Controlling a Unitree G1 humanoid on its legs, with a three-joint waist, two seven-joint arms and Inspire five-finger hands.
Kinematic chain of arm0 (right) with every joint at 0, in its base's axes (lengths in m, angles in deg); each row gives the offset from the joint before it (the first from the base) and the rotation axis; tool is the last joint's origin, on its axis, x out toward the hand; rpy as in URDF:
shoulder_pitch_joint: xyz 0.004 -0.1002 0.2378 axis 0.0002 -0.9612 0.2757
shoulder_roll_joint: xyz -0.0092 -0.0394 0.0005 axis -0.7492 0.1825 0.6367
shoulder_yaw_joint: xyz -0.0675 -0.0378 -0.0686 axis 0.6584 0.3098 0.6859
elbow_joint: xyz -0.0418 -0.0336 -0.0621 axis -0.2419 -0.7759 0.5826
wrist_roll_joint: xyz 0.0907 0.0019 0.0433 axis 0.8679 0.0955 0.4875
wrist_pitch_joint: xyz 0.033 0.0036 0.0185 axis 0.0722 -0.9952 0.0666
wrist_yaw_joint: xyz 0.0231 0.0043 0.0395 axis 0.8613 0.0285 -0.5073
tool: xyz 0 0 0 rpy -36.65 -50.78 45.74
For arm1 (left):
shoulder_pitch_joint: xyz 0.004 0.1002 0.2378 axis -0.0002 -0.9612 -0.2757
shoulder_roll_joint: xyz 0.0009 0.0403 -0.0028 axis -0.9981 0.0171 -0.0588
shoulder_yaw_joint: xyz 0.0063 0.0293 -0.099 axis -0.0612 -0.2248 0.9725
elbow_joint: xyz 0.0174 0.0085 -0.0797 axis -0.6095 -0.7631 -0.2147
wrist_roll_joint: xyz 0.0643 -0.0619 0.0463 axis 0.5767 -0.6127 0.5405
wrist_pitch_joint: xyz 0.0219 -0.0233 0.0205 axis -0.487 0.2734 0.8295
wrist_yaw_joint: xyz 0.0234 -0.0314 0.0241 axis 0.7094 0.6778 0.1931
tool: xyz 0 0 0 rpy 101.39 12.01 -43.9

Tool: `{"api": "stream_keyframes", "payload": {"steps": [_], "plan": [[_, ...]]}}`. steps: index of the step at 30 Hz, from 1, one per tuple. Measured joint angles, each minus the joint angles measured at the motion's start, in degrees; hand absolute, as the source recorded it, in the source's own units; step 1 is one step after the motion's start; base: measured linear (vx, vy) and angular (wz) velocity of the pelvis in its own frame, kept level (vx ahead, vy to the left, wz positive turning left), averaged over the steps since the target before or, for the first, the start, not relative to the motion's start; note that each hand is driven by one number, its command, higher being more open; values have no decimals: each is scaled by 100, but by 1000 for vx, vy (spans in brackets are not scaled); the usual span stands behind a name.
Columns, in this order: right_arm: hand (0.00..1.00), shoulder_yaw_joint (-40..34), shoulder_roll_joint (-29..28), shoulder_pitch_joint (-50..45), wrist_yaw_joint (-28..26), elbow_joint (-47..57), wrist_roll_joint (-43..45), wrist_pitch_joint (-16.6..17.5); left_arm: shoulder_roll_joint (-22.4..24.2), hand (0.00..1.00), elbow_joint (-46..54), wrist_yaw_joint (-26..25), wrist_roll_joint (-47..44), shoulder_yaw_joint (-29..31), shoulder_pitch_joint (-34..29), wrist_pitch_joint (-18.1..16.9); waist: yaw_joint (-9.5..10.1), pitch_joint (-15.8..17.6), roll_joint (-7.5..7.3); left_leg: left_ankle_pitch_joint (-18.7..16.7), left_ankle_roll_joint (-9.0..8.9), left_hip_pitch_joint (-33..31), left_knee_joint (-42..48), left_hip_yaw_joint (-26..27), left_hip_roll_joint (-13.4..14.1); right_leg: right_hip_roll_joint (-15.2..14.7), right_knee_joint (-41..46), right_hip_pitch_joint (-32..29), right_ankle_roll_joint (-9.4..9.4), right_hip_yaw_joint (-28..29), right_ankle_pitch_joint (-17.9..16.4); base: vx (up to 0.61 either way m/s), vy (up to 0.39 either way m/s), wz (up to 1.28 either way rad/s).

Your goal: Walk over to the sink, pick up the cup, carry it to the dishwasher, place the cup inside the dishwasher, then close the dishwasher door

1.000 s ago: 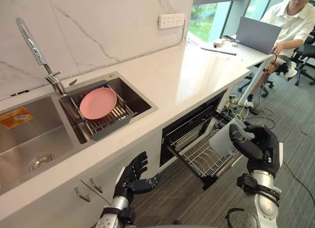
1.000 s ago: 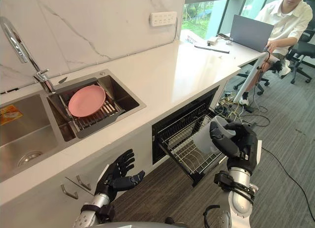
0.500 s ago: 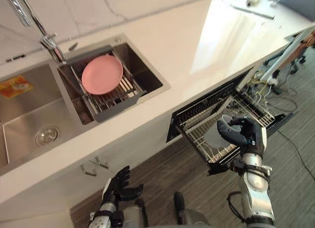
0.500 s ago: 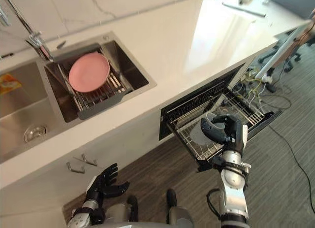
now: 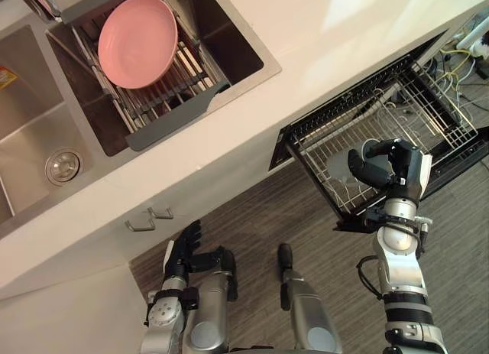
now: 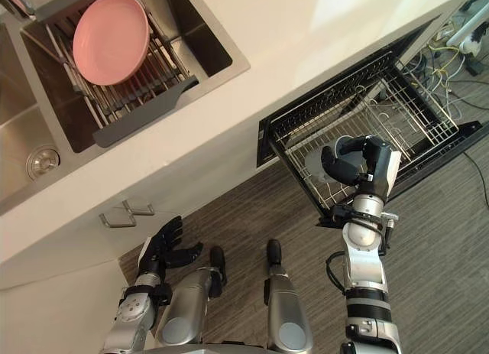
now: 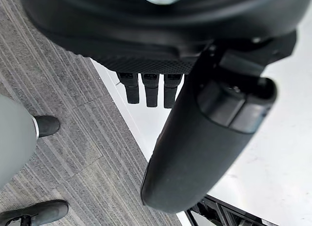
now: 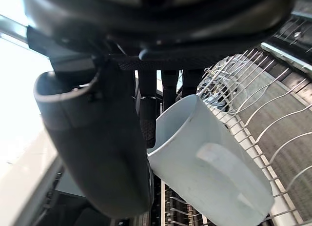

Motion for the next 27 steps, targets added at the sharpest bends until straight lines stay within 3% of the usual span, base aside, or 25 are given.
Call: {"api": "stream_keyframes", "payload": {"steps": [2, 3, 16, 24, 27], "plan": [[30, 0, 33, 43, 25, -44, -141, -67, 24, 90, 0, -36, -12, 0, 60, -11, 3, 29, 15, 25, -5, -54, -4, -1, 5, 4, 29, -69, -4, -6, -2, 0, 0, 0], [90, 0, 56, 79, 55, -101, -240, -107, 62, 90, 0, -79, -18, 1, 95, -23, 4, 61, 26, 32, -9, -63, -8, -1, 10, 9, 47, -92, -5, -8, -2, 0, 0, 0], [90, -13, 4, 181, 253, -124, -371, -203, 209, 90, -3, -102, -20, -15, 262, -70, 8, 139, 58, 116, -42, 67, -171, -45, 5, 10, 13, 15, -12, -91, -4, 3, -1, 1], [90, -128, -683, -777, 208, 1613, -100, -106, 208, 90, -63, -89, -19, 4, 254, 2, -31, 128, 40, 127, -63, 679, -479, -173, -26, 13, -361, 734, -40, -248, -22, 51, 2, 8], [90, -58, -994, -1158, 47, 2060, -63, -30, 184, 90, -323, -83, -10, 71, 219, 39, -83, -1, -108, 128, -68, 942, -671, -199, -56, 4, -571, 1030, -39, -289, -23, 103, 9, 6]]}}
